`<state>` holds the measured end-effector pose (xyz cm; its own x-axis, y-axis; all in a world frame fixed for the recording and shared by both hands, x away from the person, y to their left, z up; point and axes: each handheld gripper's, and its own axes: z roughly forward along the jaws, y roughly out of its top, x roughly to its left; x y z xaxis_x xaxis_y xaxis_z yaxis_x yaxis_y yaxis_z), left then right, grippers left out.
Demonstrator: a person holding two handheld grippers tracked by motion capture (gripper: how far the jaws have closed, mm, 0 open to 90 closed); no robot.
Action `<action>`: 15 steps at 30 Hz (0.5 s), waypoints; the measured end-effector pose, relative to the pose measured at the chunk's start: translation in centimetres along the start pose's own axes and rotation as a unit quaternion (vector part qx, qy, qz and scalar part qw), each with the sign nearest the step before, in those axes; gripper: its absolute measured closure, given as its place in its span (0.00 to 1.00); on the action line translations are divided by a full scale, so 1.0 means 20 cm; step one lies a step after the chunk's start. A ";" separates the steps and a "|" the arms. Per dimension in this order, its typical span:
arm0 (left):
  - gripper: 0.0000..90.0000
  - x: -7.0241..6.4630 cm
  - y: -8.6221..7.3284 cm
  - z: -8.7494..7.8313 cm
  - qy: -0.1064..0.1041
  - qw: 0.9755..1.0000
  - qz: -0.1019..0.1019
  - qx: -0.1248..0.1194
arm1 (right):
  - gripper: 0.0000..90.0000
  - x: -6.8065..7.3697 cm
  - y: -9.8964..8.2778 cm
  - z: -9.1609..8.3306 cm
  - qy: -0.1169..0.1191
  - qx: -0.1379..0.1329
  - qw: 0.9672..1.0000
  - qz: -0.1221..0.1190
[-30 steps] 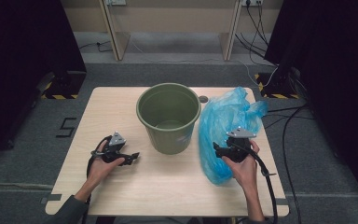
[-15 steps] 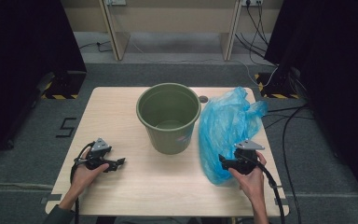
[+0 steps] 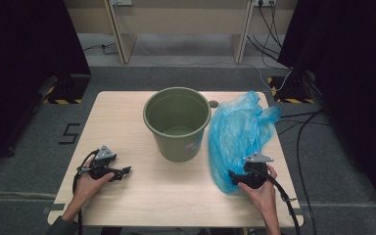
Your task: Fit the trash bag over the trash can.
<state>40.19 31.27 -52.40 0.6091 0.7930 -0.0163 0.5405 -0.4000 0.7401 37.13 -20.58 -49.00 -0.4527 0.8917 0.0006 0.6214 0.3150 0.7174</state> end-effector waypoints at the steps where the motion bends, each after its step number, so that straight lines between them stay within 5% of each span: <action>1: 0.15 0.00 0.00 0.00 0.000 1.000 0.000 0.000 | 0.17 0.00 -0.01 0.01 0.000 0.006 1.000 0.005; 12: 0.15 0.00 0.00 0.00 0.001 1.000 0.000 0.000 | 0.16 -0.01 -0.05 0.09 -0.001 0.034 0.999 -0.001; 14: 0.15 0.00 0.00 0.00 0.002 1.000 0.000 0.000 | 0.24 -0.01 -0.05 0.09 0.003 0.030 1.000 -0.006; 15: 0.15 0.00 0.00 0.00 0.002 1.000 0.001 0.000 | 0.37 -0.01 -0.05 0.08 0.007 0.023 1.000 -0.011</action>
<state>40.17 31.25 -52.40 0.6073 0.7944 -0.0126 0.5401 -0.4012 0.7398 37.59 -20.51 -50.89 -0.4757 0.8796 -0.0043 0.6402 0.3496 0.6840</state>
